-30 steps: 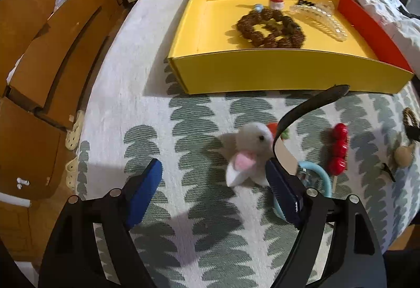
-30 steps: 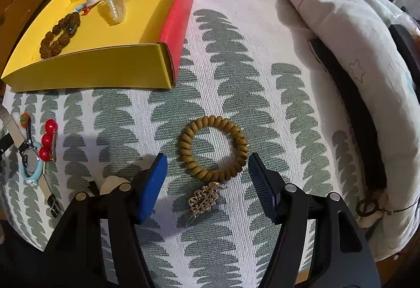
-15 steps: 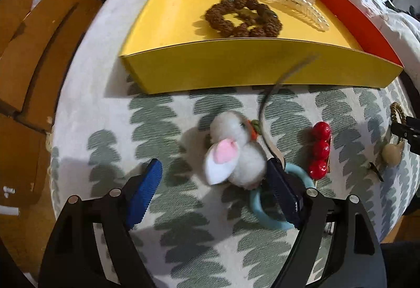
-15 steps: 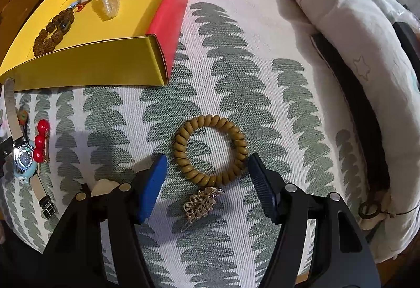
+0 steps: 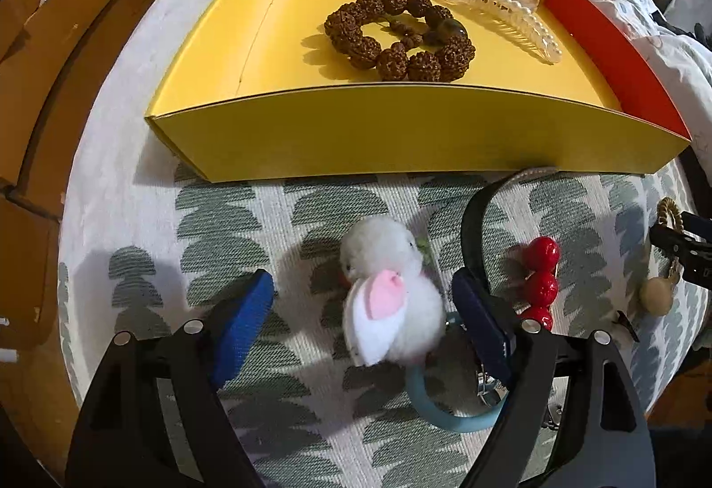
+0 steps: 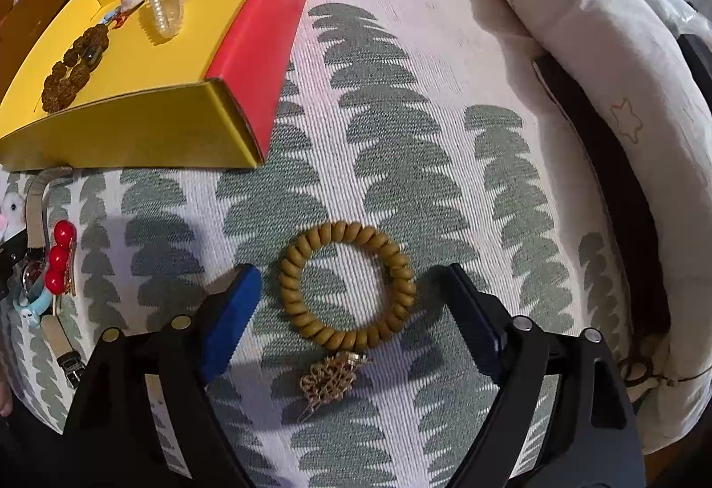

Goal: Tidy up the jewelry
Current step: 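Move the left gripper to the white bunny plush while the right approaches the tan bead bracelet, then grasp the white bunny plush with the left gripper while the right grasps the tan bracelet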

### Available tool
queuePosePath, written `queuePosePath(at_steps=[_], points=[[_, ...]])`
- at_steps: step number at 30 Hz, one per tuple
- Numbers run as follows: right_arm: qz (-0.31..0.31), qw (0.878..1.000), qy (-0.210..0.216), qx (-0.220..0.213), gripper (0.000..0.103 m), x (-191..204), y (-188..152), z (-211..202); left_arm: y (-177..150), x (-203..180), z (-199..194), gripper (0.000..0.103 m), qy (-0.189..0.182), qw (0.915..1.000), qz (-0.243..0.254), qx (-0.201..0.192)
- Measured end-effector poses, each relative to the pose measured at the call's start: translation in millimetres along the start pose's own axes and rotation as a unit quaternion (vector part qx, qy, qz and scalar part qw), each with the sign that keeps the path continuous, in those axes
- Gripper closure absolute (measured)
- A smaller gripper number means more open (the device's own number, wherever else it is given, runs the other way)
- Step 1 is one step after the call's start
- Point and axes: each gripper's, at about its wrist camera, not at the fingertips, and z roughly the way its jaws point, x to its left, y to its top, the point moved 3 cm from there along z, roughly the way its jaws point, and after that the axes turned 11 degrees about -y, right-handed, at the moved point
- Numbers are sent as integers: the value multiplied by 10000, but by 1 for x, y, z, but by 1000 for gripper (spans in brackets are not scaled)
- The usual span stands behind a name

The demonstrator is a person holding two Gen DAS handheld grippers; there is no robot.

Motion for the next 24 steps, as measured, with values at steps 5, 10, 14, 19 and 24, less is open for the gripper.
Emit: queuePosePath(at_steps=[5, 10, 14, 19, 24], points=[[-49, 10000, 8, 64, 12, 1, 4, 9, 0, 2, 2, 21, -64, 10000, -51, 10], [-54, 9999, 58, 100, 10, -1, 10, 20, 4, 4, 3, 21, -102, 9999, -79, 11], [-83, 9999, 97, 31, 11, -2, 8, 19, 6, 5, 4, 21, -124, 9999, -94, -6], [-130, 9998, 132, 15, 15, -4, 5, 19, -2, 3, -2, 23, -71, 10000, -54, -6], [-161, 9997, 194, 40, 23, -1, 2, 12, -7, 2, -6, 38, -140, 9999, -64, 28]])
